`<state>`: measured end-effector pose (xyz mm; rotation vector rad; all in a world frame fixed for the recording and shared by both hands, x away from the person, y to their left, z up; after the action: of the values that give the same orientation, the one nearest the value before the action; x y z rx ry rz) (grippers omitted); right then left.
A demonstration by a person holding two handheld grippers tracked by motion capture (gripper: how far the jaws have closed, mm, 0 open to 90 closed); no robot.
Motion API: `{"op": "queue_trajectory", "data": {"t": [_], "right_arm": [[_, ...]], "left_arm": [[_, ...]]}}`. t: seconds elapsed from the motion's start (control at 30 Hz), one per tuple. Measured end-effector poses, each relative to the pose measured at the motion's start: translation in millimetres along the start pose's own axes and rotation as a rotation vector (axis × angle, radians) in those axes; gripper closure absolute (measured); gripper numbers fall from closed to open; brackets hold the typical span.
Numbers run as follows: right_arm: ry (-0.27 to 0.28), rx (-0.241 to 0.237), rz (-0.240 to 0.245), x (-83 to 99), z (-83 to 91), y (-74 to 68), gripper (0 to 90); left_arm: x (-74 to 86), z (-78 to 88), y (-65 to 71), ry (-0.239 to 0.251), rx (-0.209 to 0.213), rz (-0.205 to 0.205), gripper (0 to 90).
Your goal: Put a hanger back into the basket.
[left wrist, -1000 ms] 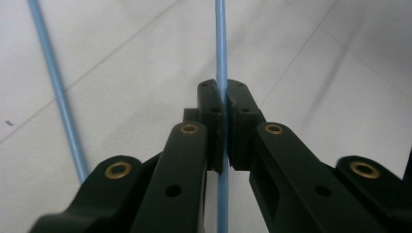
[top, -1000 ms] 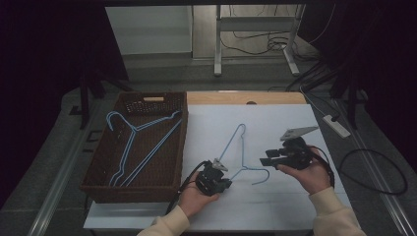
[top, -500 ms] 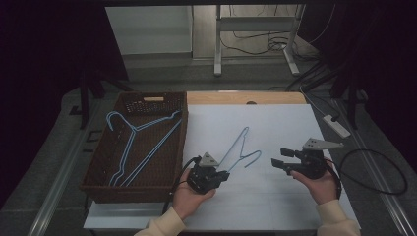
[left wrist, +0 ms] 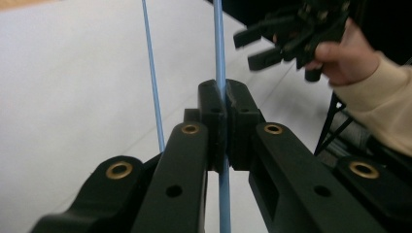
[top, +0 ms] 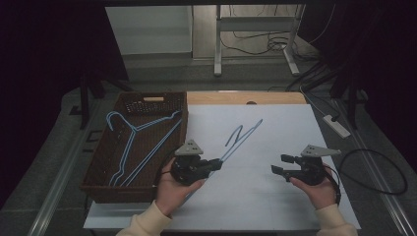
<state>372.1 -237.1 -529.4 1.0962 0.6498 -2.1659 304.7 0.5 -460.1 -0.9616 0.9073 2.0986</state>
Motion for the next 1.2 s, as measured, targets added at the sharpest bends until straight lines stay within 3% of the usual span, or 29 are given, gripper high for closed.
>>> {"op": "queue_trajectory", "data": {"t": [0.2, 0.27, 0.3, 0.4, 0.7, 0.77, 0.83, 0.9, 1.0, 1.2], "right_arm": [[-0.007, -0.004, 0.032, 2.0, -2.5, -3.9, 33.7], [-0.009, -0.005, 0.035, 2.7, -3.2, -4.4, 33.0], [-0.009, -0.005, 0.035, 3.0, -3.5, -4.4, 32.9], [-0.004, -0.004, 0.03, 3.3, -4.0, -4.1, 32.2], [-0.011, 0.006, 0.029, 6.0, -5.9, -2.9, 31.0], [-0.011, 0.006, 0.027, 6.1, -6.1, -3.0, 31.0], [-0.013, 0.005, 0.03, 6.4, -6.4, -3.2, 31.0], [-0.014, 0.006, 0.029, 6.5, -6.7, -3.4, 31.0], [-0.024, 0.009, 0.032, 7.6, -7.6, -3.3, 31.0], [-0.027, 0.011, 0.035, 8.4, -7.7, -3.1, 31.0]], "left_arm": [[-17.4, 37.1, -16.5, 0.062, -0.014, -0.005, 86.5], [-18.9, 41.6, -19.3, 0.069, -0.016, -0.006, 86.5], [-22.3, 54.6, -28.9, 0.082, -0.035, -0.007, 86.5], [-25.1, 66.4, -38.0, 0.096, -0.048, -0.005, 86.5], [-26.6, 125.9, -88.7, 0.176, -0.119, 0.047, 86.5], [-25.7, 129.7, -92.9, 0.18, -0.123, 0.054, 86.5], [-20.3, 142.5, -111.1, 0.183, -0.145, 0.084, 86.5], [-18.1, 145.2, -116.3, 0.179, -0.147, 0.091, 86.5], [-8.6, 151.1, -135.6, 0.153, -0.18, 0.11, 86.5], [5.1, 154.5, -149.0, 0.123, -0.192, 0.123, 86.5]]}}
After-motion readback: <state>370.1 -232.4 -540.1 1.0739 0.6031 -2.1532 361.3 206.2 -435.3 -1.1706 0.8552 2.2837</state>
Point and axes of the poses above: each handheld gripper's, and its own axes: z roughly backward along the jaws, x roughly out of its underside, y roughly to its right, the point moved 10 cm from there along -z, roughly forward along the jaws, and after that the axes turned 3 degrees about x, right-handed, at the moved point
